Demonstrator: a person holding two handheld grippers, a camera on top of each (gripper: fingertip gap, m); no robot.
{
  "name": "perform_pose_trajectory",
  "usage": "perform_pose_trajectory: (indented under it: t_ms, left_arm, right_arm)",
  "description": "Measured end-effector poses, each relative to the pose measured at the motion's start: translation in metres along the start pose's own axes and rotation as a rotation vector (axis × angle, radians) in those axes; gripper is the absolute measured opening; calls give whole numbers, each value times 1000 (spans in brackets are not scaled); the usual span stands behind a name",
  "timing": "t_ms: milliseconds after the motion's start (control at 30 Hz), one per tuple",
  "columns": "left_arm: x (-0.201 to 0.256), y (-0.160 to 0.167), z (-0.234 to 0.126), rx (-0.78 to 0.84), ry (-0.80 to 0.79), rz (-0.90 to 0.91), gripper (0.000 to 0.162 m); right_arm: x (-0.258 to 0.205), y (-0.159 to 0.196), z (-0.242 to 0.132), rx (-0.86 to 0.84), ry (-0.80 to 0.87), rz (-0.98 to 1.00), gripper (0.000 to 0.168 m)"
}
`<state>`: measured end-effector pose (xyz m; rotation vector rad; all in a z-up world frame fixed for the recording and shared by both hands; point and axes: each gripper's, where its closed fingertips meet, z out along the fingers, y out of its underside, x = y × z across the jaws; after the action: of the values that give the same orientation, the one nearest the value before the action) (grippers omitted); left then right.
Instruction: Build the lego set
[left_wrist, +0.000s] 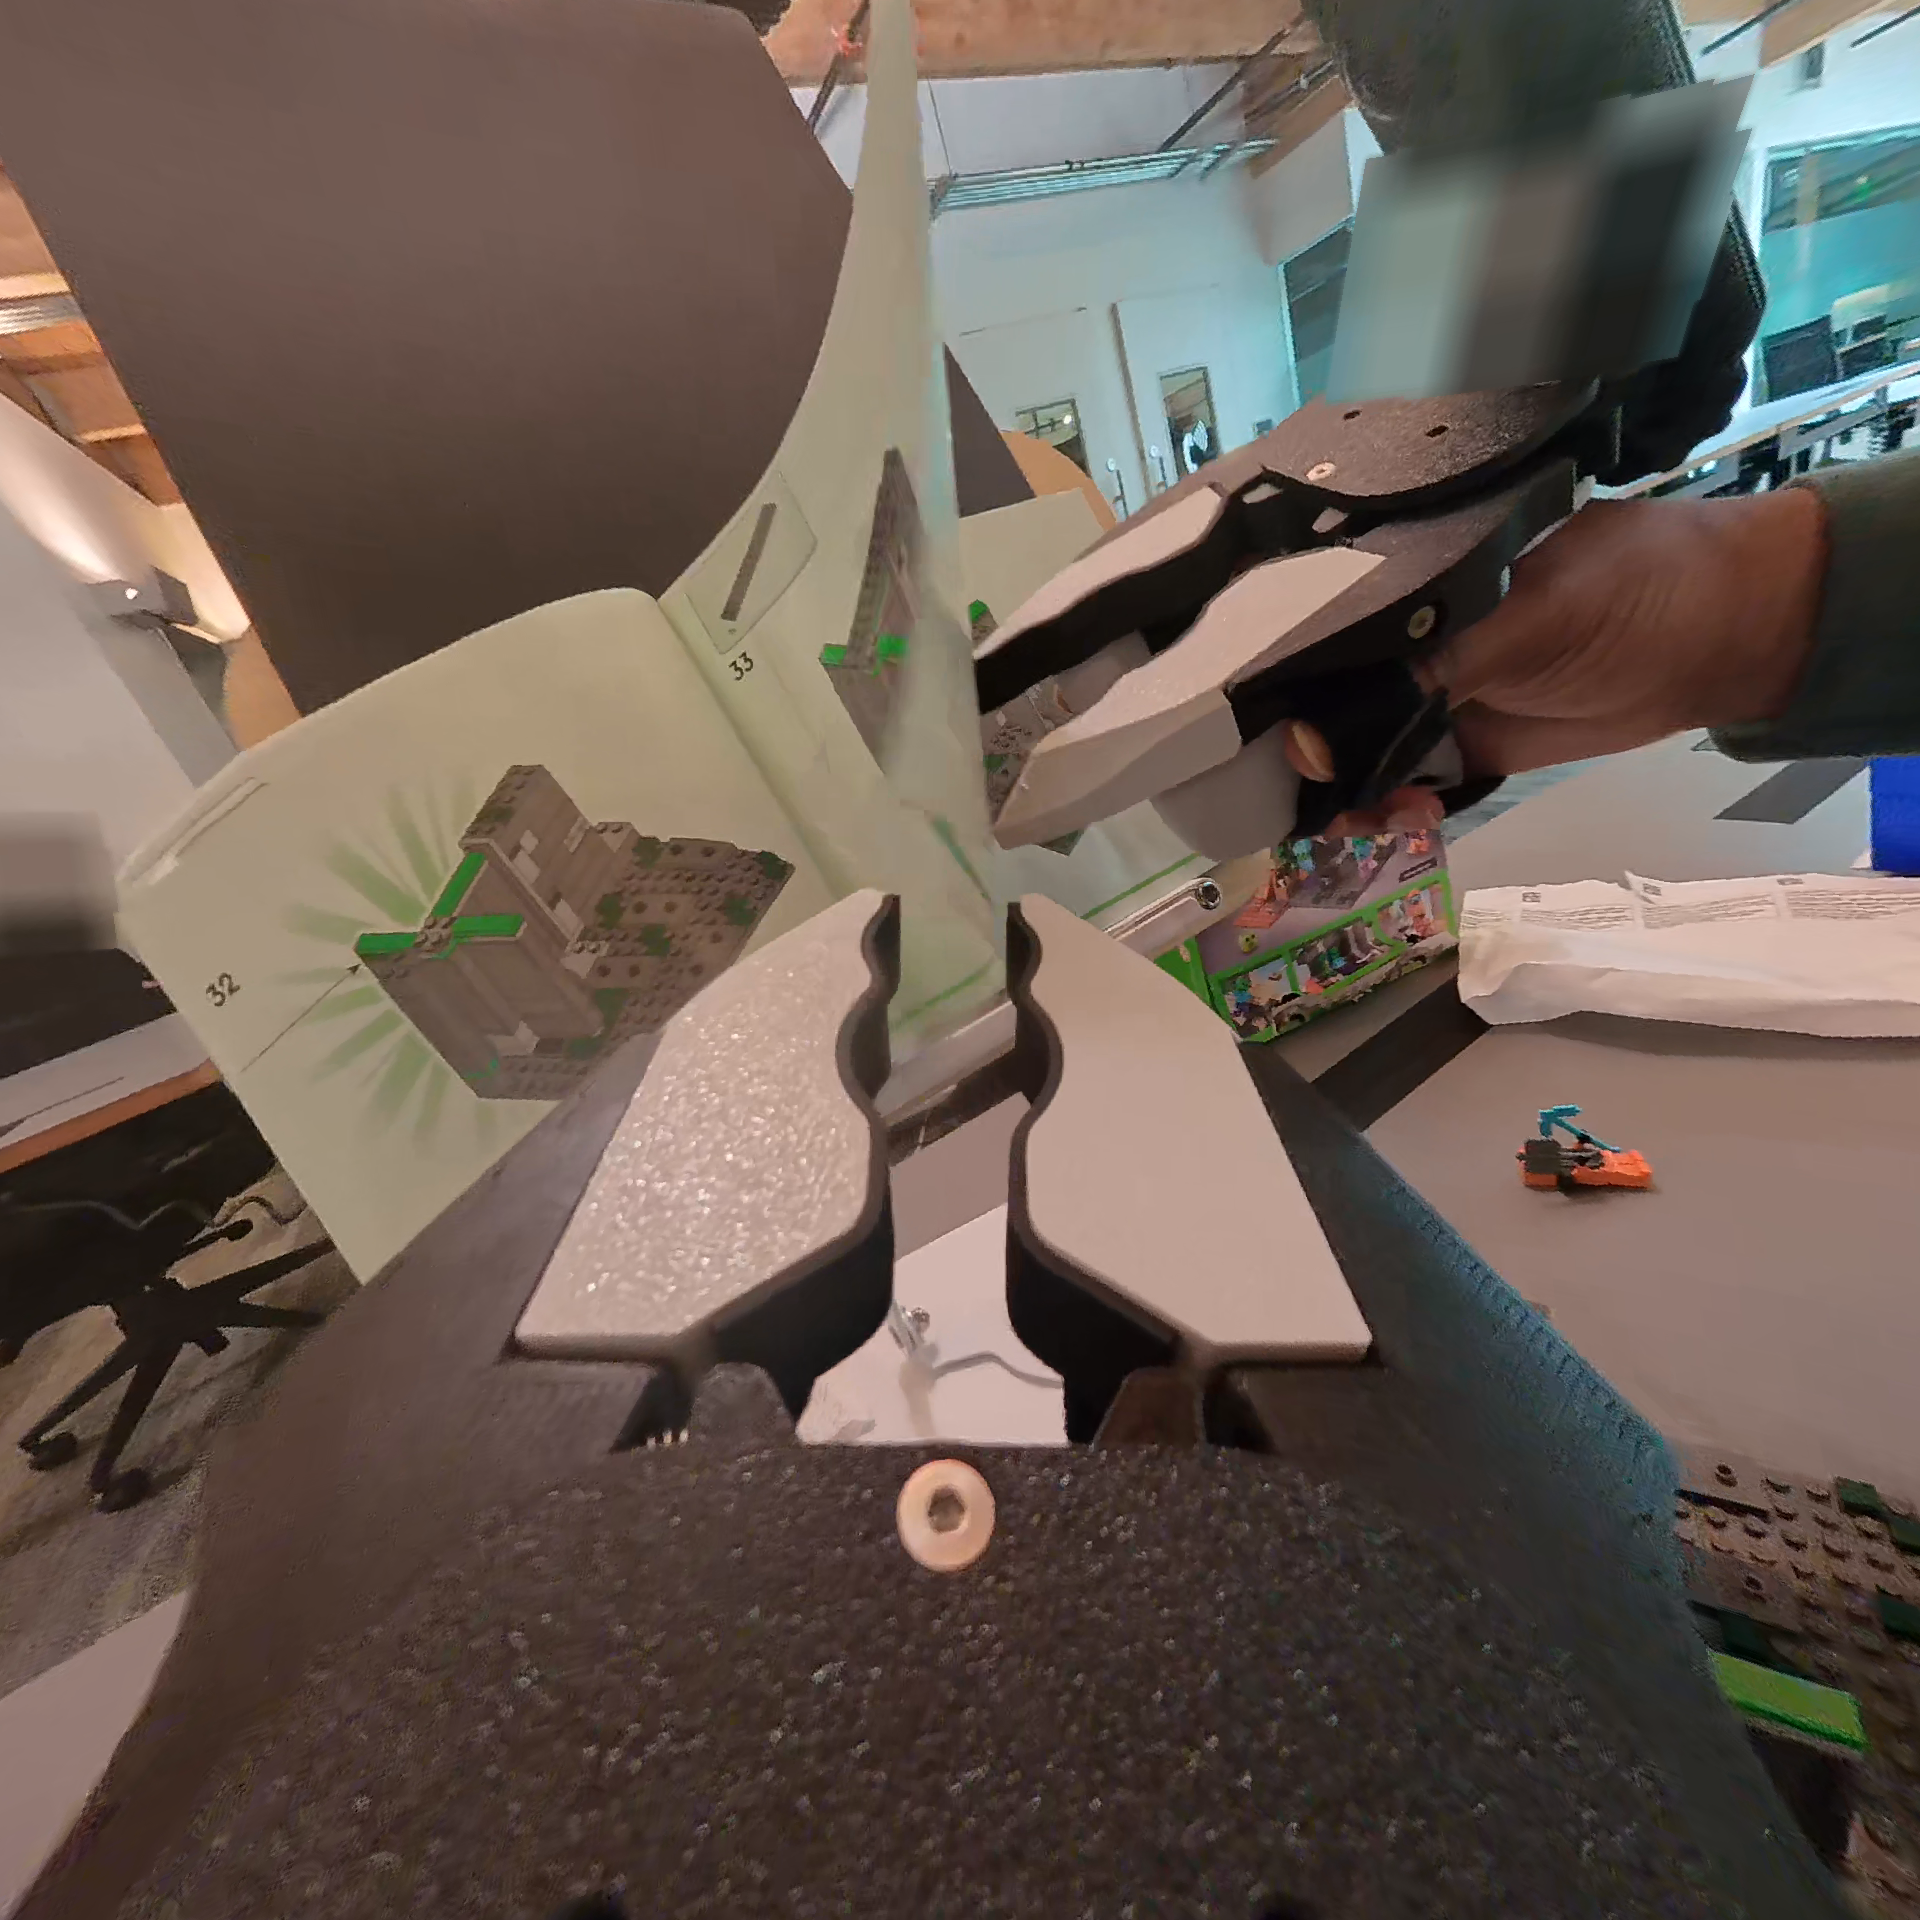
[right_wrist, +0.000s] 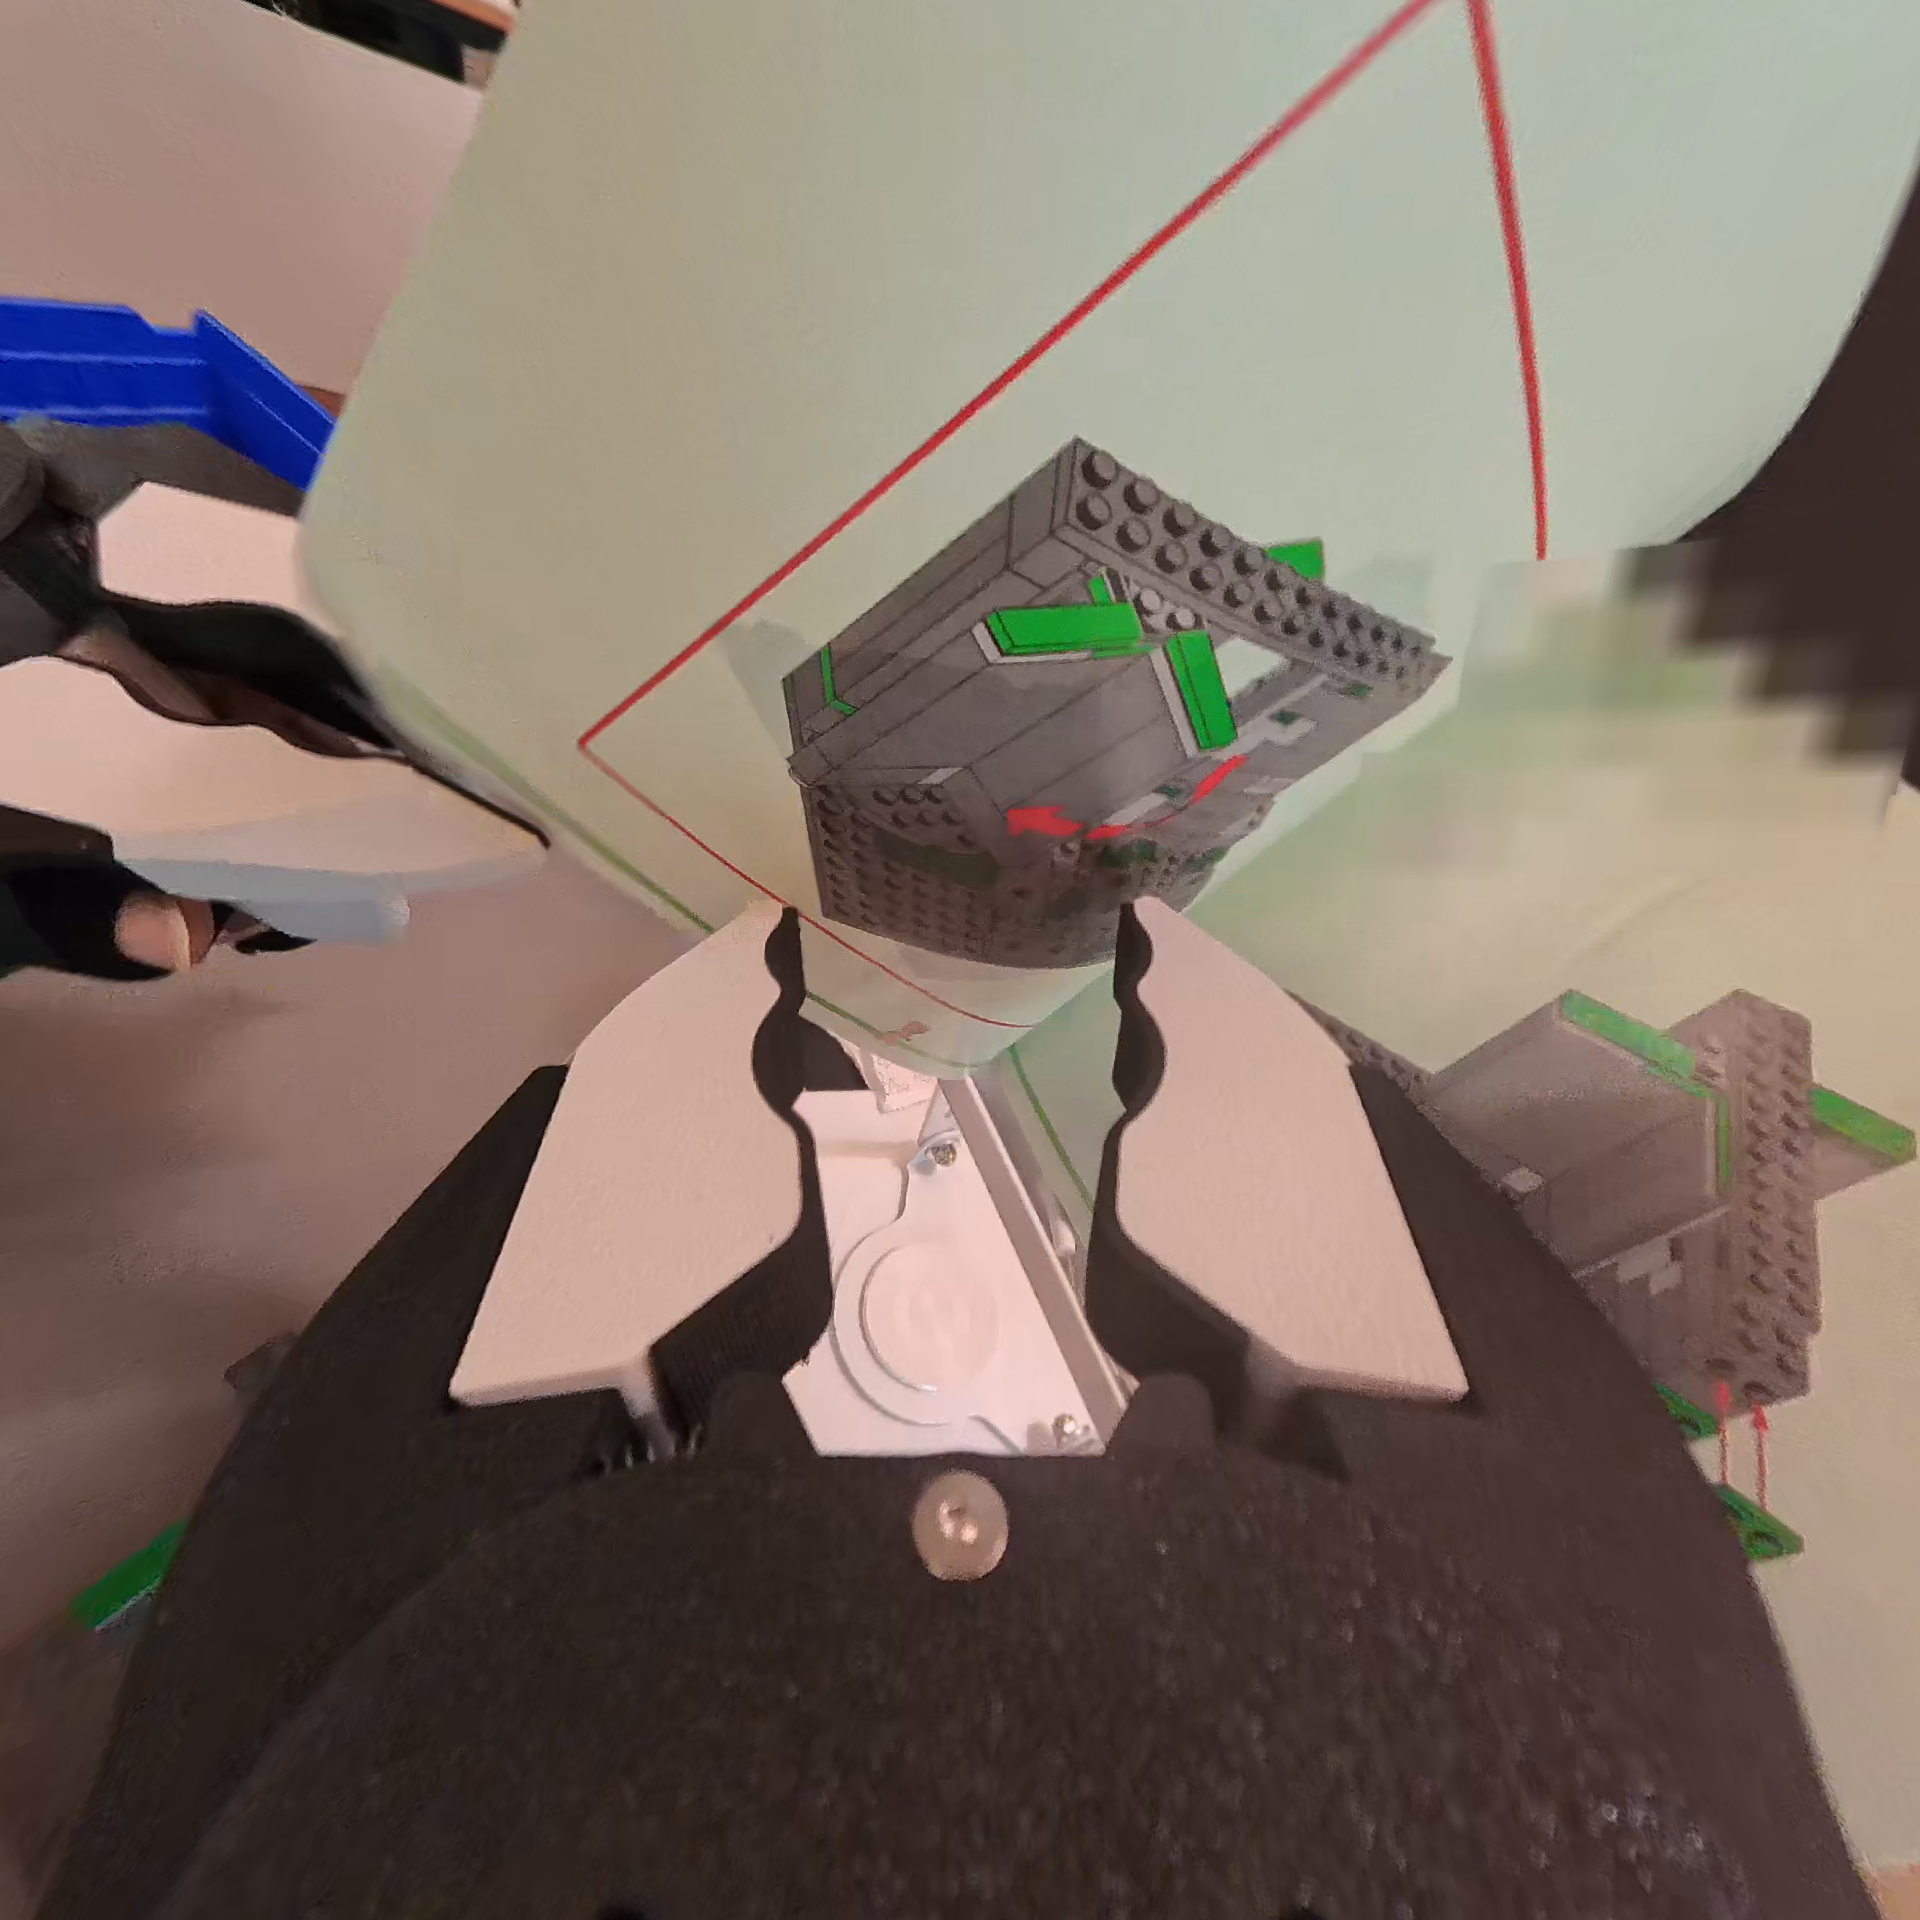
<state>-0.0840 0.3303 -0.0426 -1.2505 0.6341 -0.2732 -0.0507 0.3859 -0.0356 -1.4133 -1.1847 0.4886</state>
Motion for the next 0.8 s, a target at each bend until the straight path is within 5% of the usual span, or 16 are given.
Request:
perform_pose_trajectory:
  t_ms: [200, 333, 533, 800]
  left_arm:
    - [-5, -12, 1, 12, 49, -20, 29]
    - [-24, -12, -8, -35, -9, 21, 0]
    - [-64, -2, -24, -97, -83, -13, 0]
    - [-96, 20, -21, -185, -141, -88, 0]
  right_arm:
    - [-7, 3, 6, -10, -17, -31, 56]
    - [-19, 0, 22, -7, -48, -59, 56]
    - [-19, 4, 29, -14, -22, -101, 48]
    - [-34, 50, 28, -184, 79, -352, 38]
